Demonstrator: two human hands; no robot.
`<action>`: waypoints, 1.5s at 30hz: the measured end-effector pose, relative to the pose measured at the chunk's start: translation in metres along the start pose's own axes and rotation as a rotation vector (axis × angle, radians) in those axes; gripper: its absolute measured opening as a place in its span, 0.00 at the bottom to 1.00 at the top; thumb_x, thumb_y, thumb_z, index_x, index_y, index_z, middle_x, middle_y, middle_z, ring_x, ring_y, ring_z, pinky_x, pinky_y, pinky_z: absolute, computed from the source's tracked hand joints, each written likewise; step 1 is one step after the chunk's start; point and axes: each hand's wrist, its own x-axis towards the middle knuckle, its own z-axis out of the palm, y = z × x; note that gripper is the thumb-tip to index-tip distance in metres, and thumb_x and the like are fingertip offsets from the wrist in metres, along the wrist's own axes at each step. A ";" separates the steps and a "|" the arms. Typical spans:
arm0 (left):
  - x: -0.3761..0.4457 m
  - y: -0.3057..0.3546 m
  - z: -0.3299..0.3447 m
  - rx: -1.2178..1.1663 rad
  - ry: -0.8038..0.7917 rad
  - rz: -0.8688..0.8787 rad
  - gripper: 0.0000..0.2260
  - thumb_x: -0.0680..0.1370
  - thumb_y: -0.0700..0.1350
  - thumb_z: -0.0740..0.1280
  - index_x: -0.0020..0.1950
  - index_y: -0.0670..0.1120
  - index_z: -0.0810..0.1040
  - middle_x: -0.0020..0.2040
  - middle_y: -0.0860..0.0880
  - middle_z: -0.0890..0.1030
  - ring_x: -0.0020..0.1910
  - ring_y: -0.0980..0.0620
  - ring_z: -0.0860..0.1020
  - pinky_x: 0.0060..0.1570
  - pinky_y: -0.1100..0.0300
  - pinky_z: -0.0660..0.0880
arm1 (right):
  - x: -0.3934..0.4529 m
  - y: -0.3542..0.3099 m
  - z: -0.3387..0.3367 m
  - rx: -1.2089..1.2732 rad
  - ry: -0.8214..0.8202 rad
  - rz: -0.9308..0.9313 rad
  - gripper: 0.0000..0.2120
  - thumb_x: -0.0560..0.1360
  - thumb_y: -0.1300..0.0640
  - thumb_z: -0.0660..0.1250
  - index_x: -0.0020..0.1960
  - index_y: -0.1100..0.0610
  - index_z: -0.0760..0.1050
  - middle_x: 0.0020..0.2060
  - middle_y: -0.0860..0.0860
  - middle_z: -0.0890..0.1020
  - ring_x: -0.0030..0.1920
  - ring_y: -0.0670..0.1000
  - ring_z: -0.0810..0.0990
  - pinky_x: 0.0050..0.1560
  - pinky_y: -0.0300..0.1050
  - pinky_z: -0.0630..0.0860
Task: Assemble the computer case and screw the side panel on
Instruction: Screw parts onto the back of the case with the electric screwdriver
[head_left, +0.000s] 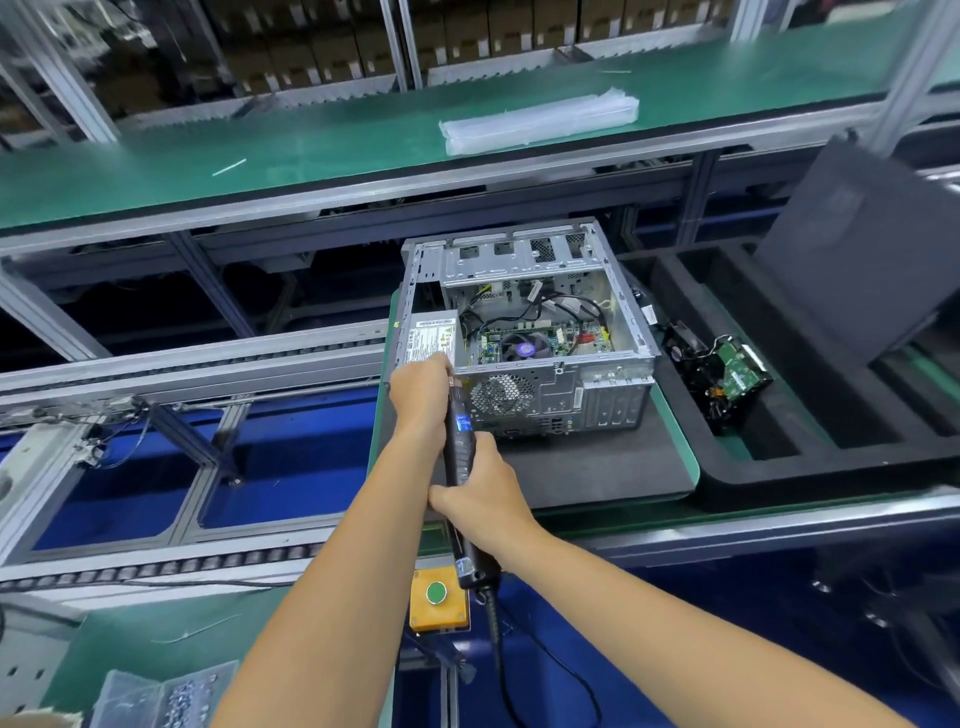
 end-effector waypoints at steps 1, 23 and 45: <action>-0.003 0.010 0.006 -0.018 -0.020 0.047 0.06 0.67 0.39 0.64 0.33 0.43 0.67 0.31 0.44 0.70 0.32 0.48 0.66 0.34 0.56 0.65 | 0.001 -0.007 -0.006 -0.009 0.020 -0.031 0.19 0.67 0.58 0.73 0.53 0.52 0.68 0.44 0.52 0.79 0.39 0.49 0.78 0.36 0.41 0.76; -0.020 -0.041 0.397 0.545 -0.505 0.275 0.08 0.74 0.37 0.56 0.37 0.44 0.71 0.40 0.44 0.74 0.40 0.49 0.73 0.37 0.54 0.73 | 0.117 0.058 -0.429 0.058 0.314 0.029 0.16 0.75 0.56 0.69 0.61 0.56 0.71 0.47 0.55 0.77 0.42 0.56 0.77 0.51 0.62 0.77; 0.014 -0.088 0.460 1.033 -0.484 0.081 0.13 0.72 0.47 0.70 0.46 0.40 0.69 0.50 0.42 0.77 0.45 0.43 0.78 0.34 0.58 0.73 | 0.201 0.087 -0.476 0.163 0.209 0.191 0.11 0.72 0.62 0.68 0.51 0.60 0.68 0.35 0.59 0.75 0.25 0.55 0.74 0.28 0.48 0.74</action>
